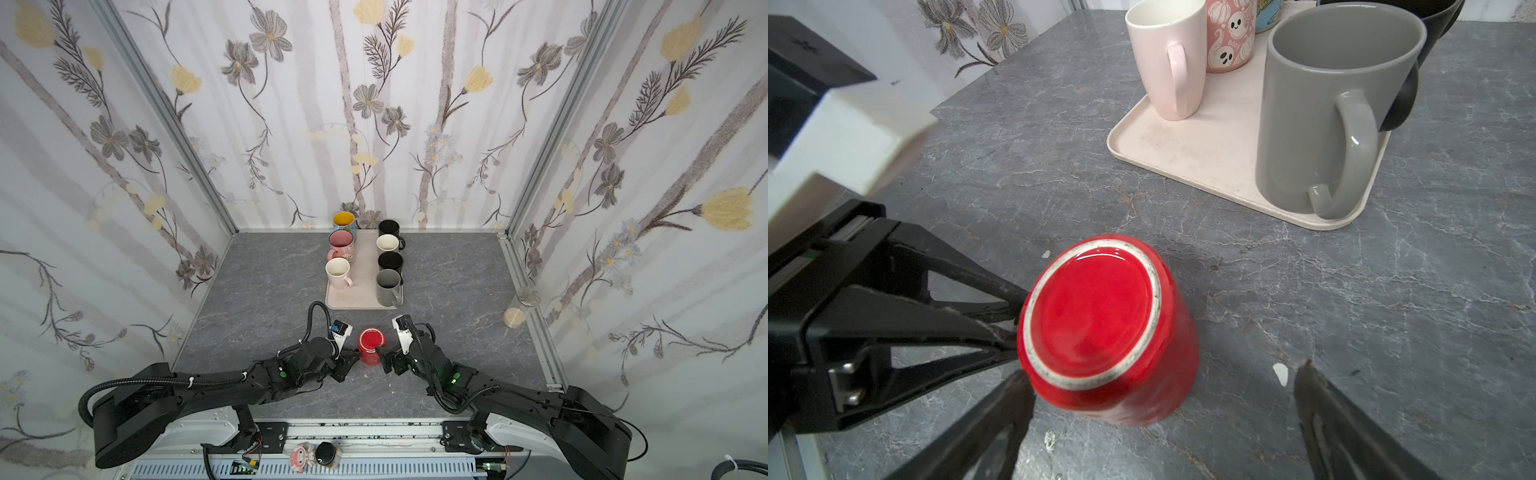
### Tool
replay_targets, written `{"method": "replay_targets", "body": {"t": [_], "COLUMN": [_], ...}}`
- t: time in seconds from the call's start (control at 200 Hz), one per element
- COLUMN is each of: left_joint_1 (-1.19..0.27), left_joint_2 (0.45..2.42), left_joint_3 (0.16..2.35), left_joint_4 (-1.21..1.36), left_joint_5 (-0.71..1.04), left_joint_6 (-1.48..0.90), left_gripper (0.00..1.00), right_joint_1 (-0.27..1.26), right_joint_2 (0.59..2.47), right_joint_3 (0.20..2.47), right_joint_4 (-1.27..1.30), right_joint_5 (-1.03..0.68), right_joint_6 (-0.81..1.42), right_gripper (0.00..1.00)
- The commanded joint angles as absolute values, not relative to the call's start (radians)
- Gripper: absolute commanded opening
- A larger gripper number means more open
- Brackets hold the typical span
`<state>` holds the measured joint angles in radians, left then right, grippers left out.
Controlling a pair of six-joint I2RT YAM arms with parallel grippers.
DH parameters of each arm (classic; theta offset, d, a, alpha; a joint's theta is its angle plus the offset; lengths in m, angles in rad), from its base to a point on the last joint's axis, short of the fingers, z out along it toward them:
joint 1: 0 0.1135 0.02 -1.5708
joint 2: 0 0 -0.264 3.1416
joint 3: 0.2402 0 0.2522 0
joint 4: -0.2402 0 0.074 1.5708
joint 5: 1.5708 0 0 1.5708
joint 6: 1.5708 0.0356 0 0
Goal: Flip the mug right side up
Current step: 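Bring both grippers around the red mug, left gripper toward its handle, then close the left gripper on the red mug's handle and lift it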
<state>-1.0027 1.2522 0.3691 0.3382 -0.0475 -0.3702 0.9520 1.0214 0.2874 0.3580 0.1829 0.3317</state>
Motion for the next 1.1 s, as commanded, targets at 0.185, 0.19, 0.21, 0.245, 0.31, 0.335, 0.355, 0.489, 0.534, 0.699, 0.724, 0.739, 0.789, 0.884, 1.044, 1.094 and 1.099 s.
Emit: {"method": "replay_targets", "body": {"t": [0.185,0.19,0.21,0.245,0.31,0.335,0.355,0.489,0.534,0.699,0.724,0.739,0.789,0.884,1.044,1.094,1.099], "left_joint_1": [-1.018,-1.019,-1.020,-1.020,-1.027,-1.030,-1.032,-1.044,-1.051,-1.075,-1.076,-1.078,-1.081,-1.081,-1.068,-1.055,-1.054], "left_joint_2": [1.325,1.326,1.330,1.334,1.336,1.336,1.337,1.351,1.354,1.332,1.325,1.321,1.301,1.249,1.121,1.083,1.078], "left_joint_3": [0.394,0.393,0.396,0.396,0.397,0.396,0.396,0.403,0.406,0.407,0.408,0.407,0.408,0.406,0.412,0.413,0.413], "left_joint_4": [0.373,0.373,0.375,0.378,0.387,0.393,0.396,0.410,0.408,0.402,0.398,0.397,0.391,0.387,0.392,0.403,0.405], "left_joint_5": [-0.080,-0.082,-0.086,-0.096,-0.120,-0.126,-0.131,-0.144,-0.147,-0.181,-0.188,-0.190,-0.205,-0.236,-0.274,-0.278,-0.278], "left_joint_6": [-0.344,-0.344,-0.342,-0.338,-0.329,-0.323,-0.319,-0.294,-0.290,-0.296,-0.299,-0.300,-0.308,-0.331,-0.368,-0.376,-0.378], "left_gripper": [0.38,0.38,0.37,0.35,0.31,0.29,0.28,0.20,0.17,0.00,0.00,0.00,0.00,0.00,0.00,0.00,0.00], "right_joint_1": [0.945,0.945,0.945,0.944,0.943,0.944,0.942,0.944,0.943,0.943,0.943,0.943,0.943,0.943,0.943,0.943,0.943], "right_joint_2": [0.999,0.998,0.995,0.992,0.988,0.988,0.988,0.988,0.983,0.946,0.939,0.936,0.924,0.913,0.917,0.917,0.917], "right_joint_3": [0.280,0.281,0.281,0.280,0.280,0.280,0.279,0.282,0.282,0.291,0.293,0.294,0.299,0.308,0.325,0.325,0.324], "right_joint_4": [0.365,0.365,0.363,0.361,0.360,0.360,0.359,0.359,0.356,0.353,0.353,0.354,0.357,0.381,0.461,0.503,0.508], "right_joint_5": [0.197,0.197,0.199,0.199,0.198,0.197,0.197,0.196,0.195,0.189,0.186,0.184,0.178,0.148,0.078,0.057,0.055], "right_joint_6": [0.351,0.351,0.351,0.353,0.354,0.355,0.355,0.363,0.366,0.383,0.385,0.386,0.392,0.408,0.464,0.489,0.492], "right_gripper": [0.97,0.97,0.97,0.97,0.98,0.97,0.97,0.97,0.97,0.97,0.97,0.97,0.98,0.98,0.98,0.98,0.98]}}
